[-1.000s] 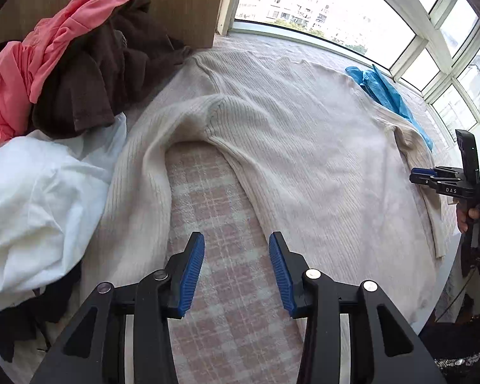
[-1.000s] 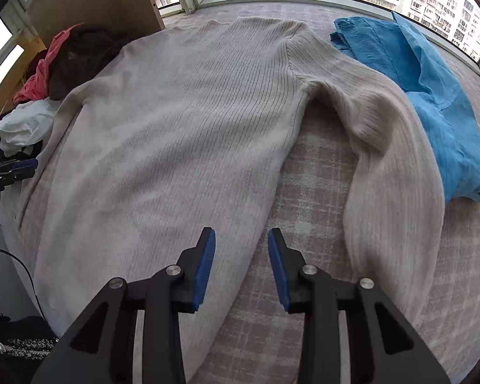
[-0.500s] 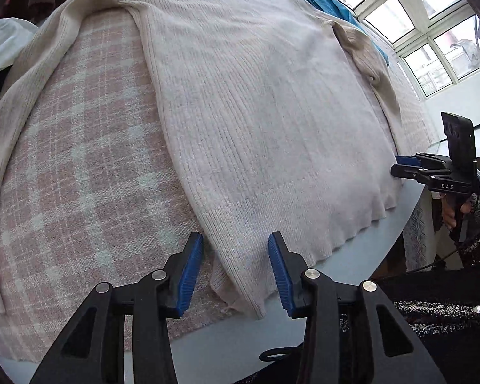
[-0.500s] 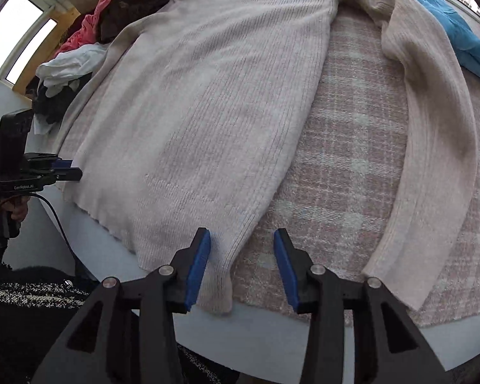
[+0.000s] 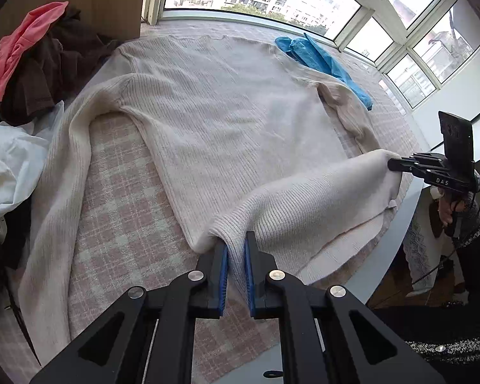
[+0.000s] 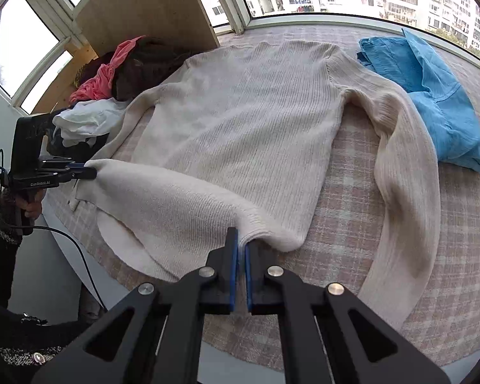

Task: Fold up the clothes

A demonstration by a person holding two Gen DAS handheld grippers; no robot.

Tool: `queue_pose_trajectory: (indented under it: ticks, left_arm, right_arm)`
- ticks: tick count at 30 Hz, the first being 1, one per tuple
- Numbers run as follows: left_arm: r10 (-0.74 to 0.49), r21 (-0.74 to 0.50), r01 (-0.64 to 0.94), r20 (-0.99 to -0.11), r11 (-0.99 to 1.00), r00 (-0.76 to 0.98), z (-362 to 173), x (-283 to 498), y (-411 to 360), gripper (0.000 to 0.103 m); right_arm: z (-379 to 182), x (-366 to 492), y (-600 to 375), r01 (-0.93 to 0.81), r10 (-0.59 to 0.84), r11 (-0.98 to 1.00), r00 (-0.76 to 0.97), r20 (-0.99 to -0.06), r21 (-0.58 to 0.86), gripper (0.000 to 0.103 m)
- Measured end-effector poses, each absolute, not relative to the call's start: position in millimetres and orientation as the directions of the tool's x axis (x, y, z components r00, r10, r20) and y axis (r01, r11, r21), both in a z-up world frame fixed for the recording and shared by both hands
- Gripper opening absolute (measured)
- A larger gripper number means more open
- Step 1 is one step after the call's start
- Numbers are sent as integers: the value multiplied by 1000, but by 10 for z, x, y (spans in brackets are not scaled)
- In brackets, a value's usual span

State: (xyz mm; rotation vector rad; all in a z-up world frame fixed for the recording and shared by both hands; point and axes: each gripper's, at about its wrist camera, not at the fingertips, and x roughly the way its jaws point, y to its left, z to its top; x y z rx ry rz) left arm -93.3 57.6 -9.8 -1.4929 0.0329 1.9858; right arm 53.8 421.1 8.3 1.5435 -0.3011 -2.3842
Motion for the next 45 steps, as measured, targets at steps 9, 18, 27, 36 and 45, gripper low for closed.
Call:
queue_pose_trajectory:
  ticks: [9,18,27,36,45]
  left_arm:
    - [550,-506,-445,-834,-739,35,-152,-786,493,9]
    - [404,-426,-402,-904,-811,142,-535,-310,218,15]
    - [402,-410,-527,-905,-744,137,-640,-244,571,27]
    - [440,-387,-502,-898,-774,13,-655,225,334,27]
    - [453,-369,-443,-886,-817,-98,-708,545,-55,27]
  right_arm:
    - [-32,958,4147,54,-373,-927,-225,-900,371,4]
    - [-271,1226,4091,56,-205,-978,-113,-972,200,9]
    - [-79,902,3506,190,-305,-945,-221,-927,265,29]
    - [-359,185,1663,456,-397,-831,-84,-914,319,29]
    - [-784,174,1104,523,-232,-826,27,-972,212,26]
